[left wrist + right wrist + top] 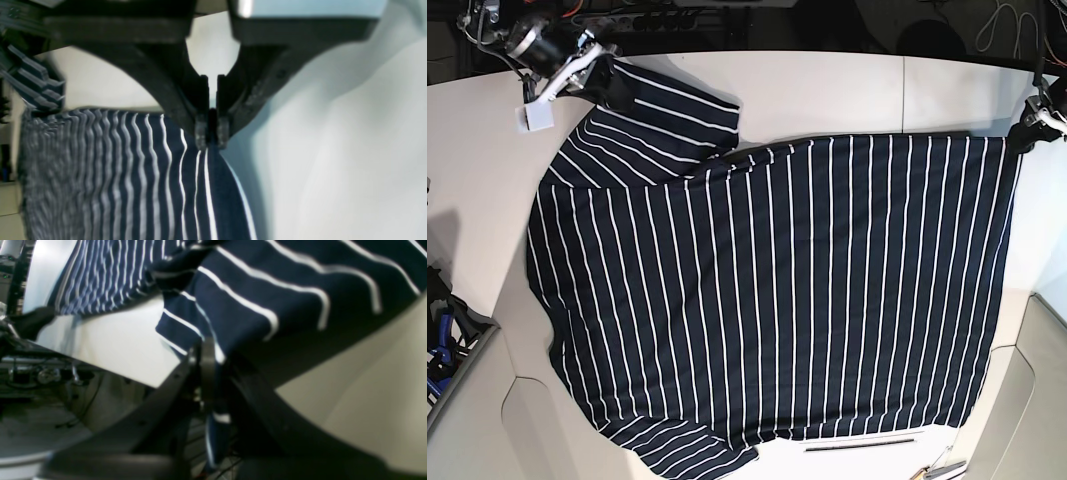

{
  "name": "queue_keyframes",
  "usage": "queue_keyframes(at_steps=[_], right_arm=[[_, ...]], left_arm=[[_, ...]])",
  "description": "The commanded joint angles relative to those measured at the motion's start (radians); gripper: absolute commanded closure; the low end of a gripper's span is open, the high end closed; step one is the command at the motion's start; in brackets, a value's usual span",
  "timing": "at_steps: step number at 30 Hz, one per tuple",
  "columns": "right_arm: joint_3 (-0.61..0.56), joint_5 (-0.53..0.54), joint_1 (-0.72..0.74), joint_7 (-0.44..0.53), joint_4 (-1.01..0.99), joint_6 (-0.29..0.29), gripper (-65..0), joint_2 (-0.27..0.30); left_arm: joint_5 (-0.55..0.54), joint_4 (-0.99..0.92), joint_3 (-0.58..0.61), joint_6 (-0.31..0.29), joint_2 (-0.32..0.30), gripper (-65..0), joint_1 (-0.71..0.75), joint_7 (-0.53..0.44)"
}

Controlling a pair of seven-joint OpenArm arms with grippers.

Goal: Fold the T-shirt properly
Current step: 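Lift the gripped shoulder edge with both grippers and pull it toward the robot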

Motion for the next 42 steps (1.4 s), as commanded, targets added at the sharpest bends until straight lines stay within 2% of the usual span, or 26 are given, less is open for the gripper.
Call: queue_keyframes(at_steps=[1, 7, 12, 18, 22, 30, 34, 42], right_arm=[[0.005, 0.027, -0.018, 0.013, 0.036, 0.011, 0.0, 0.005], [0.005, 0.026, -0.095, 0.008, 0.139, 0.011, 0.0, 0.005], [0.005, 0.027, -0.161, -0.011, 0.204, 0.011, 0.0, 0.005], [0.014, 0.049, -0.231, -0.032, 0.254, 0.012, 0.0, 0.006], [0.055, 0.102, -0.265, -0.043, 0.283, 0.027, 0.0, 0.006], [0.214, 0.178, -0.255, -0.047, 0.351, 0.03, 0.0, 0.005], [0.256, 0.167, -0.187, -0.047, 0.361, 0.03, 0.0, 0.005], [0.259, 0.099, -0.035, -0.045, 0.36, 0.029, 0.0, 0.006]], left_arm=[[-0.026, 0.026, -0.015, -0.002, -0.023, 0.0, 0.014, -0.008], [-0.04, 0.098, -0.021, -0.002, -0.021, 0.0, 0.093, -0.009], [-0.047, 0.146, -0.076, -0.002, -0.014, 0.0, 0.135, -0.007], [-0.082, 0.168, -0.138, -0.002, -0.014, 0.0, 0.149, 0.048], [-0.153, 0.201, -0.139, -0.002, -0.014, 0.0, 0.173, 0.081], [-0.151, 0.275, -0.157, -0.002, -0.018, 0.0, 0.17, 0.051], [-0.11, 0.279, -0.157, -0.002, -0.017, 0.0, 0.103, 0.045], [0.101, 0.278, -0.105, -0.002, -0.017, 0.0, 0.008, -0.12]])
